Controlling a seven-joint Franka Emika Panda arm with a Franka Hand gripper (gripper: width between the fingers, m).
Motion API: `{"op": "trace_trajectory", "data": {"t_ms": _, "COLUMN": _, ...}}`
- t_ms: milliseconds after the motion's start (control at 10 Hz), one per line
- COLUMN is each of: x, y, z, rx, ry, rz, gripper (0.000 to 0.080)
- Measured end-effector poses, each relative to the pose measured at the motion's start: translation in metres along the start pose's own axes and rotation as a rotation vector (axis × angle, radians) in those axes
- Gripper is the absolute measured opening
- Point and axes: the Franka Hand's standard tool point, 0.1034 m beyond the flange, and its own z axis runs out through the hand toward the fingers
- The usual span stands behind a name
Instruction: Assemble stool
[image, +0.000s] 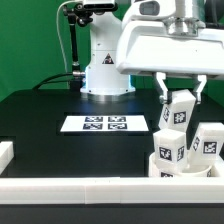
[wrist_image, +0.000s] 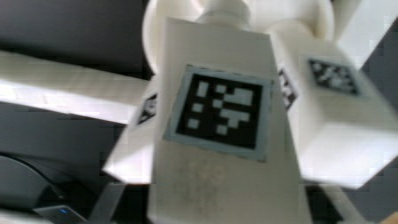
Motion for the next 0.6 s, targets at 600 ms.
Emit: {"op": "trace_trajectory", "data": {"t_ms": 600, "x": -0.0093, "y": -0.0009, "z": 0.0019, "rx": -0.011, "ry": 0.038, "rz": -0.059, "gripper": 0.0327}}
